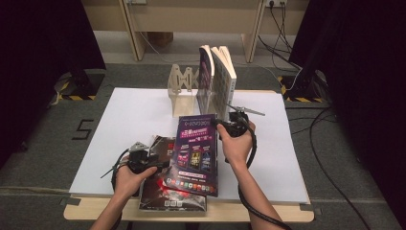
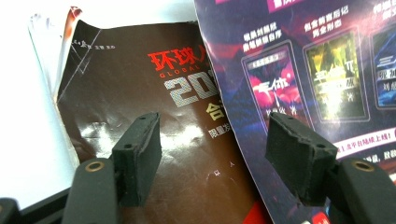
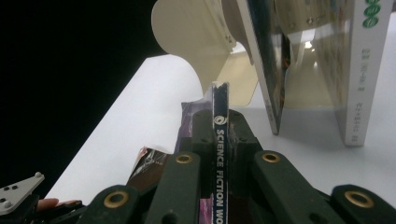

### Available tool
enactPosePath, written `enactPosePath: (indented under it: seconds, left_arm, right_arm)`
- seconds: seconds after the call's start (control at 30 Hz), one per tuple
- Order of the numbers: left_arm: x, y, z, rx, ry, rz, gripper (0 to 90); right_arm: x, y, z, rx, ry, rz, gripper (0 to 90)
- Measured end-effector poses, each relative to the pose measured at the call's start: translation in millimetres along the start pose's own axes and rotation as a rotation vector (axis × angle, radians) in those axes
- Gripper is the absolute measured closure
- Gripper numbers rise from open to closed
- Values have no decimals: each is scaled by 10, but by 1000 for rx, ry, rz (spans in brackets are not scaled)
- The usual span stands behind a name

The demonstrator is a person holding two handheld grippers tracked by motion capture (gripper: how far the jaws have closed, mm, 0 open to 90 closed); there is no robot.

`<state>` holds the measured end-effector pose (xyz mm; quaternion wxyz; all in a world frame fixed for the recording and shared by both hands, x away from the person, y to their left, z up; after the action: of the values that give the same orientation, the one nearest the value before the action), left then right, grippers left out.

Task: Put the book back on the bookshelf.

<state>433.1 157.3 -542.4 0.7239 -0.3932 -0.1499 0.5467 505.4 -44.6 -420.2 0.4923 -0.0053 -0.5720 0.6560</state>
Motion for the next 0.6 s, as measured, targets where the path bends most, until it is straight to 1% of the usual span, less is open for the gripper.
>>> enactPosePath:
  seconds: [0.13, 0.17, 0.2, 0.3, 0.33, 0.6]
  left_arm:
    - [-5, 1, -2, 0, 1, -2, 355]
    - [-5, 0, -2, 0, 1, -2, 355]
    - [-4, 1, -2, 0, 1, -1, 355]
    - [1, 2, -2, 2, 1, -1, 355]
    - [1, 1, -2, 2, 2, -1, 355]
    - [8, -5, 4, 0, 1, -2, 355]
  right_arm:
    - [12, -36, 16, -17, -3, 11, 847]
    - [20, -42, 20, -19, -2, 7, 847]
    - [15, -54, 26, -23, 1, 16, 847]
    - [23, -77, 34, -31, 0, 15, 847]
    - [20, -87, 36, -34, 2, 24, 847]
    - [78, -170, 68, -66, 4, 42, 847]
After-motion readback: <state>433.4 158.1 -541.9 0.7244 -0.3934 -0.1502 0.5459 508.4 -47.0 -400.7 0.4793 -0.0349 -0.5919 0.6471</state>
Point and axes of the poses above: each handheld gripper's, and its own axes: z roughly backward along the jaws, y roughly out of its underside, x roughly to its left, the point moved 10 cm from there along -z, roughly forward along the jaws, and after that the axes turned 12 degrees about -y, right-handed, at the moved point
